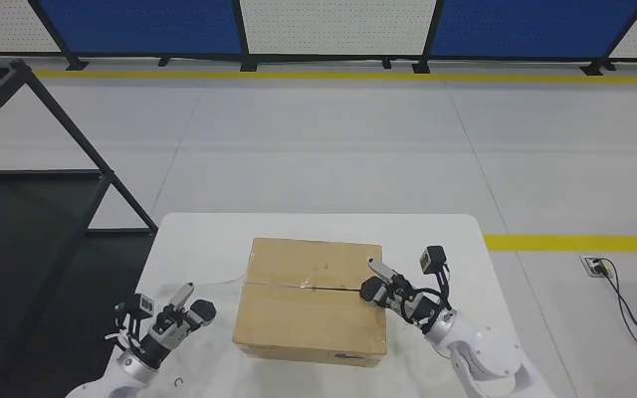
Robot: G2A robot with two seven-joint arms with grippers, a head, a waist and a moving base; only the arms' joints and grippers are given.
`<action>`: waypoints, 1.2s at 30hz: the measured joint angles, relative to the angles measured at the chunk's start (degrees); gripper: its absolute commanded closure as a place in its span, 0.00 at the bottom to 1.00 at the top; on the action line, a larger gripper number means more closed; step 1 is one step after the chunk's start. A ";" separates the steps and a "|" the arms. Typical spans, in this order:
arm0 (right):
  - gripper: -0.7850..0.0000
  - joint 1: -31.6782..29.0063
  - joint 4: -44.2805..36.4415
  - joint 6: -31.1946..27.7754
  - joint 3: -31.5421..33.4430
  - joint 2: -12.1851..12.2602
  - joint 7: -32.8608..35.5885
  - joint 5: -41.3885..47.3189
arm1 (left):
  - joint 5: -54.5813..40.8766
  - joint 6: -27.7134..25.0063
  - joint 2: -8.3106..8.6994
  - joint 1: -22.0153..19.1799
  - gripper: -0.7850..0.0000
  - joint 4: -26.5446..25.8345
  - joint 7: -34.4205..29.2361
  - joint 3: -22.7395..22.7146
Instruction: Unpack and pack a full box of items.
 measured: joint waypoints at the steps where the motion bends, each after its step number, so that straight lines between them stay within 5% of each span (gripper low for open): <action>1: 0.00 0.00 0.00 0.00 0.00 0.00 0.00 0.00 | 0.28 0.65 -0.16 -0.29 0.00 0.64 0.65 0.51; 9: 0.00 0.00 0.00 0.00 0.00 0.00 0.00 0.00 | 1.72 1.54 -2.00 -5.93 0.00 6.45 4.67 6.80; 16: 0.00 0.00 0.00 0.00 0.00 0.00 0.00 0.00 | -2.94 -3.32 -4.21 -10.87 0.00 12.13 8.95 10.66; 26: 0.00 0.00 0.00 0.00 0.00 0.00 0.00 0.00 | -8.31 -9.35 -5.29 -9.75 0.00 12.75 13.20 7.76; 36: 0.00 0.00 0.00 0.00 0.00 0.00 0.00 0.00 | -11.16 -7.04 -5.71 -10.58 0.00 12.04 13.66 4.41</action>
